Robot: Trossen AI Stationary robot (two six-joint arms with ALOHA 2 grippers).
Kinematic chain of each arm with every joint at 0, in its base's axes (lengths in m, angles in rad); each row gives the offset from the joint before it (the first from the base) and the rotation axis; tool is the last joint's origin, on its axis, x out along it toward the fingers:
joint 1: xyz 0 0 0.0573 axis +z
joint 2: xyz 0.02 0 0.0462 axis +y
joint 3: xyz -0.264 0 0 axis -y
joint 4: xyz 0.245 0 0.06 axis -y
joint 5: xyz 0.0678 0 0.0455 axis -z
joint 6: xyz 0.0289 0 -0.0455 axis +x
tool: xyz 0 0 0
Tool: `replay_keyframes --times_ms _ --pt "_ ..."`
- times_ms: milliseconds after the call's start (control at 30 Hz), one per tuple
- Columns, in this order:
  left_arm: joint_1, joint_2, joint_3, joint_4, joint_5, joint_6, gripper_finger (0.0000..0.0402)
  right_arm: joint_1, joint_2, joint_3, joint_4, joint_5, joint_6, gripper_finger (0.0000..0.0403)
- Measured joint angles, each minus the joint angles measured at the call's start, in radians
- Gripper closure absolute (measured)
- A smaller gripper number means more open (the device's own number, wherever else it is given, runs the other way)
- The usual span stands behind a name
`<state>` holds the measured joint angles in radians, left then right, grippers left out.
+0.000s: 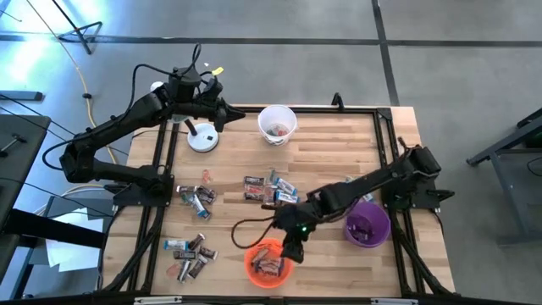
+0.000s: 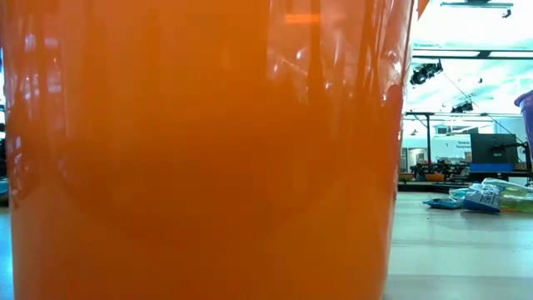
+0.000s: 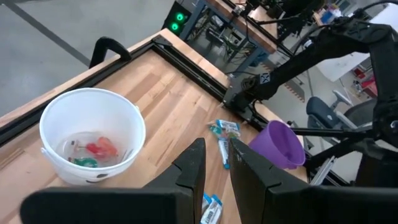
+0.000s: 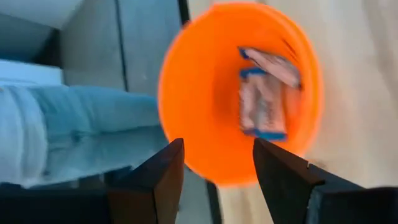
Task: Organize candy in baskets
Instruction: Put the white chocolate bar into the orange bucket
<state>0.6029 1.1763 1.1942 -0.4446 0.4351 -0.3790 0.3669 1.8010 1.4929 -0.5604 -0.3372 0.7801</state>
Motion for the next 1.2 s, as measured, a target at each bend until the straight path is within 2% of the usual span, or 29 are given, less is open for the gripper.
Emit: replay_keyframes --times_ms 267,467,600,933,1200 --pt "-0.004 0.000 0.000 0.000 0.000 -0.012 0.0346 -0.029 -0.068 0.000 -0.455 0.190 -0.109 0.0238" --pt "-0.004 0.000 0.000 0.000 -0.001 0.033 0.0346 -0.071 -0.070 0.000 -0.678 0.260 -0.224 0.0238" --pt "-0.004 0.000 0.000 0.000 -0.002 0.041 0.0346 -0.118 -0.070 0.000 -0.752 0.328 -0.263 0.0238" --pt "-0.004 0.000 0.000 0.000 0.000 0.080 0.0346 -0.225 -0.069 -0.002 -0.837 0.360 -0.351 0.0238" --pt "-0.004 0.000 0.000 0.000 0.000 0.130 0.0346 -0.379 -0.069 -0.004 -0.836 0.344 -0.258 0.0238"
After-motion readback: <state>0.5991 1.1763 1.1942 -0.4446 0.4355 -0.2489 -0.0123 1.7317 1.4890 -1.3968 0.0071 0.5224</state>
